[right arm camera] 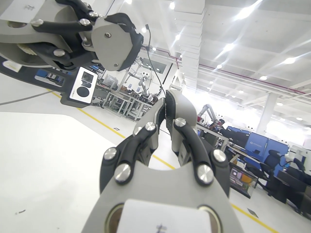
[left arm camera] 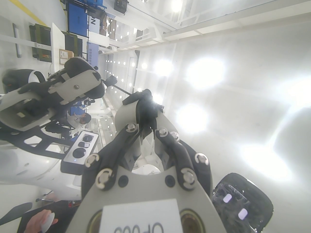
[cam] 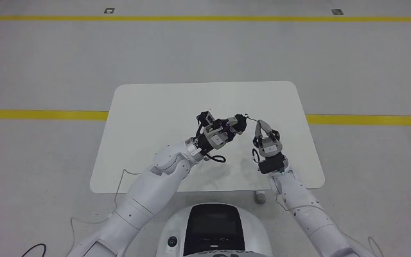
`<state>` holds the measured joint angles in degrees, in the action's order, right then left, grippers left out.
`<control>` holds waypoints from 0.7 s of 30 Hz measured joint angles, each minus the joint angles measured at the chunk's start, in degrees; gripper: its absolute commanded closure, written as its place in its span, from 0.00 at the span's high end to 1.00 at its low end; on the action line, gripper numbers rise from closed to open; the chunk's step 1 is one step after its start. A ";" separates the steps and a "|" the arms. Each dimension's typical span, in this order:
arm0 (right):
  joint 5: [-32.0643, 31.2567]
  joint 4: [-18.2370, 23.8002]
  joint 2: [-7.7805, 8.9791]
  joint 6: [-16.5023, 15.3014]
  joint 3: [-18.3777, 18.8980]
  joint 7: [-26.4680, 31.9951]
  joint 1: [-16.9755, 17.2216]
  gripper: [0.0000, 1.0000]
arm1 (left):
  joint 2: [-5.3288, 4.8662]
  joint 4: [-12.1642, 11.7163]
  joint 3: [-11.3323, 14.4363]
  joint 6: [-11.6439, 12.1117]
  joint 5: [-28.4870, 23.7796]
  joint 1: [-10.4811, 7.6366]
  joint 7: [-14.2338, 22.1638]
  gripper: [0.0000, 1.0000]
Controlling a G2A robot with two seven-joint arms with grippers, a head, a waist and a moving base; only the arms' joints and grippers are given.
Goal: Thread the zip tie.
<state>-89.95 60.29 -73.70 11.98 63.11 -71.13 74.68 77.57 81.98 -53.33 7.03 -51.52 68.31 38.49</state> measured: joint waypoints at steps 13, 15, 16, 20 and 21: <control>0.00 0.55 0.33 -0.01 1.71 0.21 0.81 0.00 | 0.00 0.00 0.00 0.00 0.00 0.00 0.00 0.00; 0.00 0.62 0.37 -0.05 1.92 0.22 0.92 0.00 | 0.00 0.00 0.00 0.00 0.00 0.00 0.00 0.00; 0.00 0.64 0.38 -0.08 2.02 0.23 0.97 0.00 | 0.00 0.00 0.00 0.00 0.00 0.00 0.00 0.00; 0.03 0.77 0.35 -0.38 2.49 0.28 1.23 0.00 | 0.00 0.00 0.00 0.00 0.00 0.00 0.00 0.00; 0.03 0.78 0.33 -0.43 2.58 0.28 1.27 0.00 | 0.00 0.00 0.00 0.00 0.00 0.00 0.00 0.00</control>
<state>-89.92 61.07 -73.37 11.55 65.69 -70.85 75.94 77.57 81.98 -53.33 7.03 -51.52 68.31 38.49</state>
